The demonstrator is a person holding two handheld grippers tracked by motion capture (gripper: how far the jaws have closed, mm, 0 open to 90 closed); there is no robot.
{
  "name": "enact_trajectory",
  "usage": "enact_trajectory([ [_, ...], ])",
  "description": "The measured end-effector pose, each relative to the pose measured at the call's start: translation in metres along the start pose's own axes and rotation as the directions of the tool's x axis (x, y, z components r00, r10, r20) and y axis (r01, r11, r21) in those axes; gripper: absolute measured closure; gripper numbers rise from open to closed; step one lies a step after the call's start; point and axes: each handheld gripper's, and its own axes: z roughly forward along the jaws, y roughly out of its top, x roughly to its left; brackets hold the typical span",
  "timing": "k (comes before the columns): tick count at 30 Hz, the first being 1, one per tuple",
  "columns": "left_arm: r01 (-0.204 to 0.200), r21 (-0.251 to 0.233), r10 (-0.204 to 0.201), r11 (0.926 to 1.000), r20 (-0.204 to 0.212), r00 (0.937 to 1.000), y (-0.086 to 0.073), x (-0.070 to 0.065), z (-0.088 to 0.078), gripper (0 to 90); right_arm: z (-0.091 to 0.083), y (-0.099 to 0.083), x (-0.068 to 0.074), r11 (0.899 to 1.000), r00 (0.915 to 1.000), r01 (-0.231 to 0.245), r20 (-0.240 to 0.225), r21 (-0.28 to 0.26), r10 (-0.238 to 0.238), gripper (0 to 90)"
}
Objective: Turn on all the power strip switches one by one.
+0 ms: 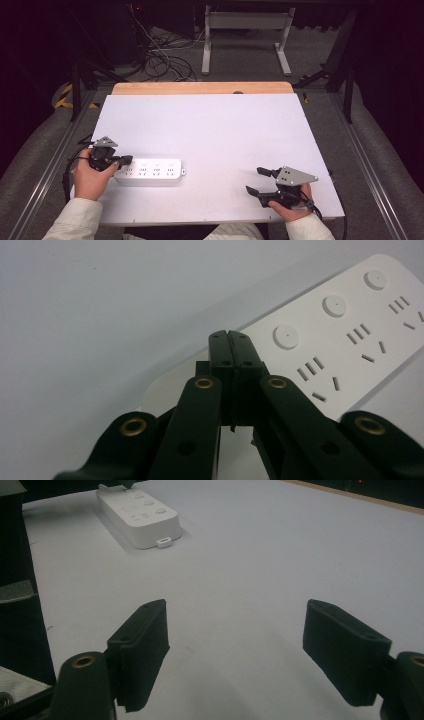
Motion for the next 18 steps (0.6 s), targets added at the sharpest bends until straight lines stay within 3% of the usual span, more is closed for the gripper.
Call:
enact_trajectory([
  [11, -0.009, -0.005, 0.009, 0.9999, 0.005, 0.9999, -0.0008, -0.002, 0.0022, 90.0, -0.0002, 0.0, 0.0001, 1.0, 1.0, 0.0, -0.001, -0.001, 0.0, 26.7],
  [15, -0.036, -0.005, 0.036, 0.9993, -0.017, 0.9992, -0.0012, -0.0031, 0.0032, 90.0, -0.0001, 0.0, 0.0002, 1.0, 1.0, 0.0, -0.001, -0.001, 0.0, 26.7],
  [18, -0.025, -0.015, 0.025, 0.9996, -0.018, 0.9995, -0.0028, -0.0025, 0.0037, 90.0, -0.0002, 0.0001, 0.0007, 1.0, 1.0, 0.0, -0.002, -0.002, 0.0, 26.7],
])
